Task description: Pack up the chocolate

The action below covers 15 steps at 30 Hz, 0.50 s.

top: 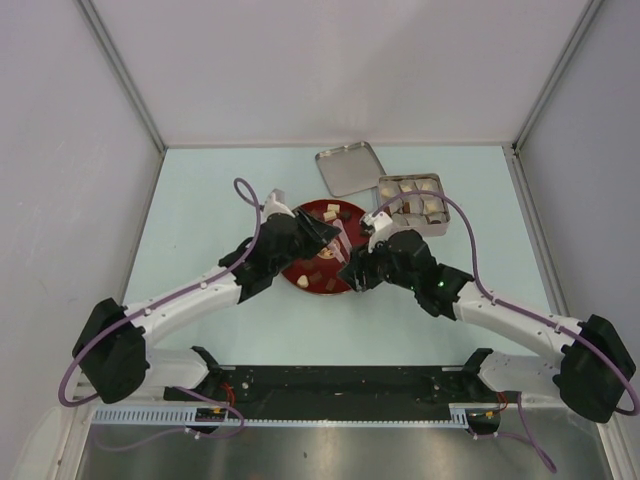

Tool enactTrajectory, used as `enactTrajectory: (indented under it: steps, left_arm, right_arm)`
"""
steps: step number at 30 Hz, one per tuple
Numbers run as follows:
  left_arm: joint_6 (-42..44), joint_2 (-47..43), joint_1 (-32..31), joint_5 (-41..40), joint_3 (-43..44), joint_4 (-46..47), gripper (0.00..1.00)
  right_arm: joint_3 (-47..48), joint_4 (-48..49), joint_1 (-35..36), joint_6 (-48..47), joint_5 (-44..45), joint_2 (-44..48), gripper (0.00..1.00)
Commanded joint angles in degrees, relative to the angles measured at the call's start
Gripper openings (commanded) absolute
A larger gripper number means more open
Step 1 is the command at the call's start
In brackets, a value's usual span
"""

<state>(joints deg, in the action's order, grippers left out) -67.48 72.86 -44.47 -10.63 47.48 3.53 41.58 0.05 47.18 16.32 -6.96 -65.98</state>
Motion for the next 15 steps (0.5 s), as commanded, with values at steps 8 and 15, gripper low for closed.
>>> enactTrajectory:
  steps: [8, 15]
  left_arm:
    - [-11.8, -3.0, 2.6, 4.9, -4.2, 4.3, 0.00]
    - [-13.7, -3.0, 2.8, 5.9, -5.1, 6.0, 0.01]
  right_arm:
    - [1.0, 7.2, 3.4, -2.4, 6.0, 0.5, 0.57]
    - [1.0, 7.2, 4.1, -2.0, 5.9, -0.6, 0.57]
